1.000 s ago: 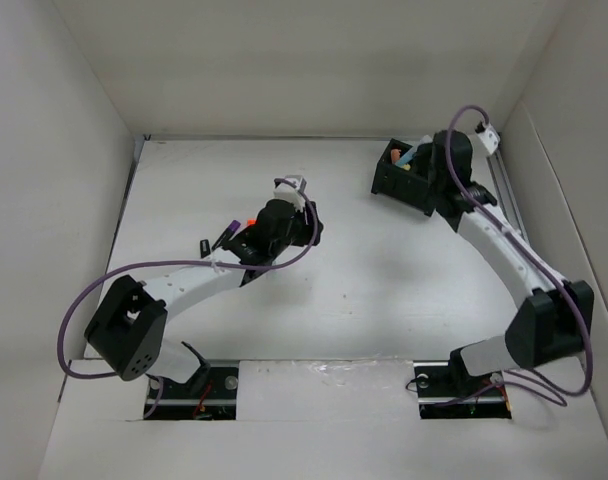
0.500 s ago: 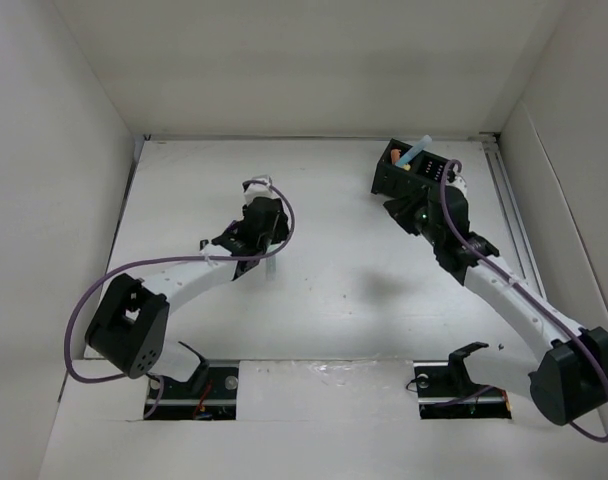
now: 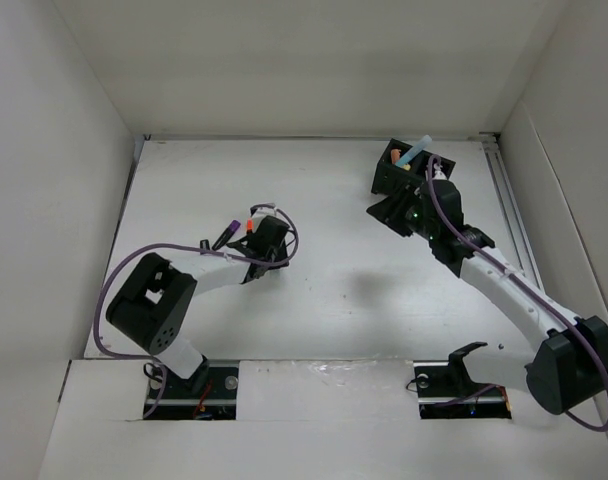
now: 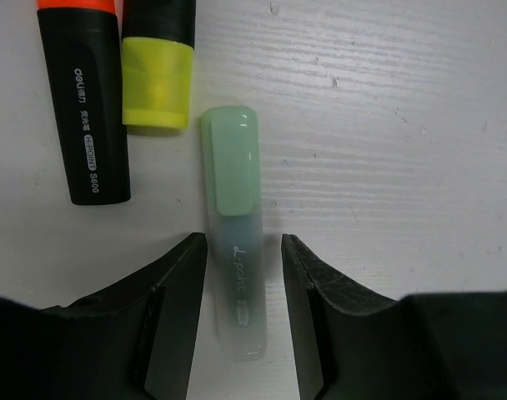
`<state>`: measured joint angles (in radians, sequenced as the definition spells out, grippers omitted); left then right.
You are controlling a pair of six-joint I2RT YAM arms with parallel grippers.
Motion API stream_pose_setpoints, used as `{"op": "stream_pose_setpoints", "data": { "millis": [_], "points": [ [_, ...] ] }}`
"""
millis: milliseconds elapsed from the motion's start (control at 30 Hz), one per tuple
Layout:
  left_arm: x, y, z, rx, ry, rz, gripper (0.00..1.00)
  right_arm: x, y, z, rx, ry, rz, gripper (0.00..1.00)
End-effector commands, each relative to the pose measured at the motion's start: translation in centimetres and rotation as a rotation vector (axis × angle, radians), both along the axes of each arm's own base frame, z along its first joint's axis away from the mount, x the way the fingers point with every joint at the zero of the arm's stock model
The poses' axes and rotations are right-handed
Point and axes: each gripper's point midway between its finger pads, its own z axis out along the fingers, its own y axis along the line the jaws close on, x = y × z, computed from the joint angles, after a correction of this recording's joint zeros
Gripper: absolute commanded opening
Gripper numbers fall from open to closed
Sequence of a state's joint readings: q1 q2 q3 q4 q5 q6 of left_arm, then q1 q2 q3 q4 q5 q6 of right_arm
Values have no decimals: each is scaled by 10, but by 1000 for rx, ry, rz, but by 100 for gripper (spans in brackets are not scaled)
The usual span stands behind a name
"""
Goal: Sort the stationery into containers
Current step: Pick up the stationery from the center of the board.
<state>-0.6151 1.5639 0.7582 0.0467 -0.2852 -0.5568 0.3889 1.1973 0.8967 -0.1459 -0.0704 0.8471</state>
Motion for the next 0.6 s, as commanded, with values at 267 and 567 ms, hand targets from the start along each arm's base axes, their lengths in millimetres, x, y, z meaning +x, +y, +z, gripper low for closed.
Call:
{"op": "stream_pose_setpoints", "data": {
  "millis": [267,567],
  "points": [
    [-4,-3,-15,54,28,3,12,1,8,11,10,-37,32,46],
    [-1,-44,37,-140,-79,-155,0,0,39,-10,33,26,165,70]
  ]
}}
